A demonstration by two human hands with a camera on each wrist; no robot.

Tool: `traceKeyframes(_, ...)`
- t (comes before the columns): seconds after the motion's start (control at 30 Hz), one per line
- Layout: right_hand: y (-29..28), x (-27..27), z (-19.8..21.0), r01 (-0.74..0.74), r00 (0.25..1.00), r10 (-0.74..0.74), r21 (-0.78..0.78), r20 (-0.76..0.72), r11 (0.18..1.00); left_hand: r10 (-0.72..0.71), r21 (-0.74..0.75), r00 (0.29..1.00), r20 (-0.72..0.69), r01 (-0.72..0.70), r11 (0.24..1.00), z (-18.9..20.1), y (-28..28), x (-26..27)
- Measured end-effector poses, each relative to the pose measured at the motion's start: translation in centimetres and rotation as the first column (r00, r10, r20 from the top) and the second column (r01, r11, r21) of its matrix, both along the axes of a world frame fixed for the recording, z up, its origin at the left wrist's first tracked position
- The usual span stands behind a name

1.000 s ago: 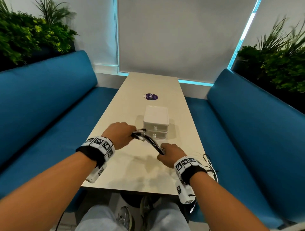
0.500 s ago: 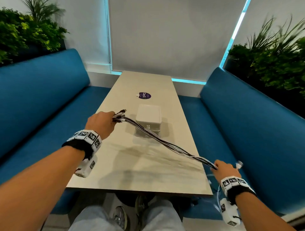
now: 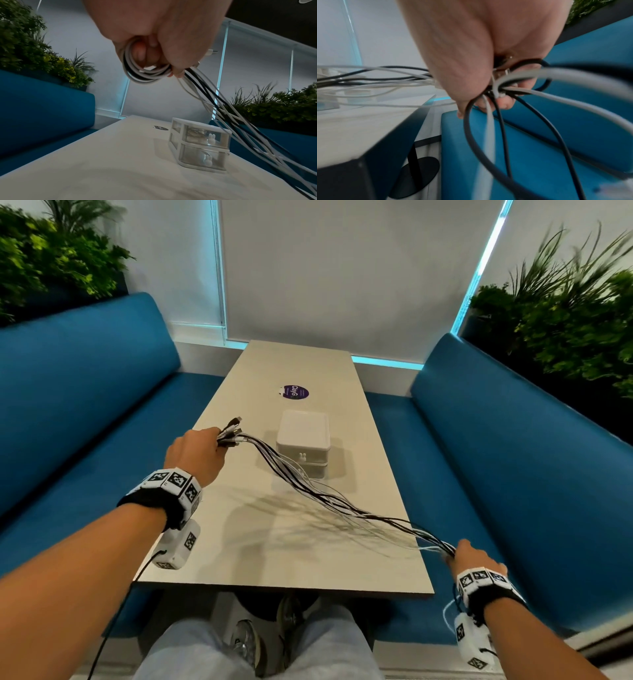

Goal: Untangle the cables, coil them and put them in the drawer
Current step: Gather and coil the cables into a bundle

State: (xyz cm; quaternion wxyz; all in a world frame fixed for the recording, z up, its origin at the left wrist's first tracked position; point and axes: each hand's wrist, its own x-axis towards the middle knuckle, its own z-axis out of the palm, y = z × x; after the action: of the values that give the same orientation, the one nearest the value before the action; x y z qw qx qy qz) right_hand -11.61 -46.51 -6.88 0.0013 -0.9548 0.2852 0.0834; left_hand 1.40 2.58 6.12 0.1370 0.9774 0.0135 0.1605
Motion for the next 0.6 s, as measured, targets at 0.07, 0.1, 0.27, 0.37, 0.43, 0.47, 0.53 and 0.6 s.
traceKeyframes(0.07,0.3,0.2,0.4,0.029,0.999,-0.029,-0.001,0.021,1.000,0.012,-0.008,1.000,-0.001,-0.012,1.000,-0.1,0.2,0.0)
traceKeyframes(0.1,0.4,0.2,0.6,0.033,0.999,-0.033,-0.013,0.019,0.999,0.017,-0.011,1.000,0.001,-0.017,1.000,-0.1,0.3,0.0)
traceKeyframes(0.27,1.6,1.3,1.7,-0.047,0.992,0.044,-0.026,-0.121,0.999,-0.069,-0.029,0.997,-0.046,0.068,0.997,0.1,0.1,-0.3)
traceKeyframes(0.37,3.3,2.6,3.1,-0.144,0.974,0.163,0.127,-0.159,0.981,-0.207,-0.021,0.968,-0.144,0.206,0.978,0.0,-0.9,-0.7)
traceKeyframes(0.43,4.8,3.3,4.3,-0.217,0.948,0.246,0.154,-0.203,0.964,-0.279,-0.005,0.931,-0.235,0.285,0.958,0.1,-1.5,-1.1)
traceKeyframes(0.47,5.7,3.6,5.0,-0.248,0.935,0.279,0.158,-0.221,0.956,-0.299,0.010,0.914,-0.274,0.314,0.949,0.1,-1.7,-1.3)
traceKeyframes(0.53,7.5,4.0,6.4,-0.305,0.917,0.340,0.181,-0.210,0.935,-0.331,0.012,0.884,-0.329,0.355,0.935,0.4,-2.0,-1.6)
traceKeyframes(0.6,9.6,4.4,7.7,-0.373,0.907,0.404,0.220,-0.120,0.902,-0.361,-0.026,0.861,-0.359,0.378,0.926,0.6,-2.1,-1.7)
